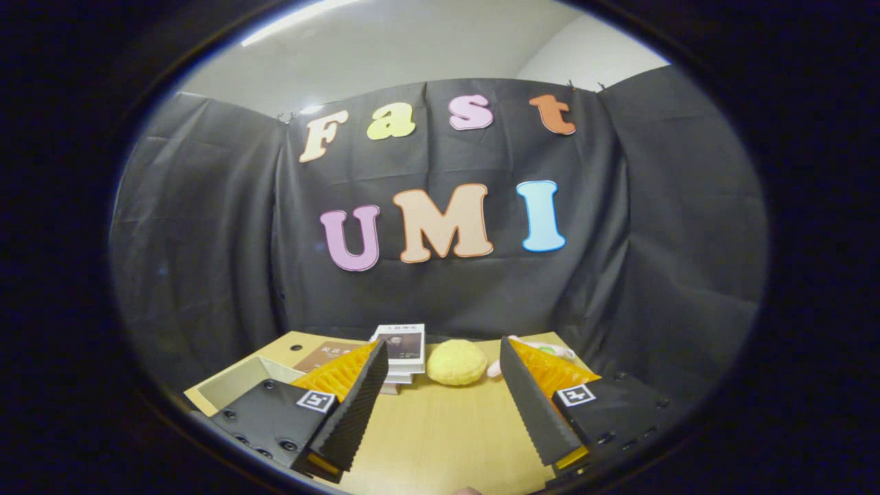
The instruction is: Open the storage box then place both shoes into the box .Put the left shoe in first, then the right shoe, with the right side of both shoes facing outward in a uniform manner.
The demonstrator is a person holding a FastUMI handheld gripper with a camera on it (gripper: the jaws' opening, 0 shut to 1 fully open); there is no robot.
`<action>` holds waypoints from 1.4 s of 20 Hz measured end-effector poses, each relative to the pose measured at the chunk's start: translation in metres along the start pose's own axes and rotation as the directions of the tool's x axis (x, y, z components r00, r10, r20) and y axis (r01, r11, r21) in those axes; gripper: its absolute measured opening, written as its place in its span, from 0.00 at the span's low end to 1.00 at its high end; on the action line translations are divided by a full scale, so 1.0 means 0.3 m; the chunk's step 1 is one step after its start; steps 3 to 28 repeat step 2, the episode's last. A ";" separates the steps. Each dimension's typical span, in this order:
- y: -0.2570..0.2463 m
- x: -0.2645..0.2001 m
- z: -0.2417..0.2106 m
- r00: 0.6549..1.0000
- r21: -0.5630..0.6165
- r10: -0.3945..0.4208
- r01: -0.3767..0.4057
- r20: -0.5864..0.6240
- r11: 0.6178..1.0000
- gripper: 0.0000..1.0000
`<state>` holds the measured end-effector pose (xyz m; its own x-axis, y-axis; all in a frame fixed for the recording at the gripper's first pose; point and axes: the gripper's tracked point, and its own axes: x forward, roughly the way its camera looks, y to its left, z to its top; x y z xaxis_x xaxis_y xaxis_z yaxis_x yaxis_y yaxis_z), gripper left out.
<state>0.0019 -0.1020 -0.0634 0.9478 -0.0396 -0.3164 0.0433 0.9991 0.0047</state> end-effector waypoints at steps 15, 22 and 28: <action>0.007 0.004 0.019 1.000 -0.015 -0.007 0.007 0.018 1.000 1.00; 0.007 0.004 0.019 1.000 -0.015 -0.007 0.007 0.018 1.000 1.00; 0.007 0.004 0.019 1.000 -0.015 -0.007 0.007 0.018 1.000 1.00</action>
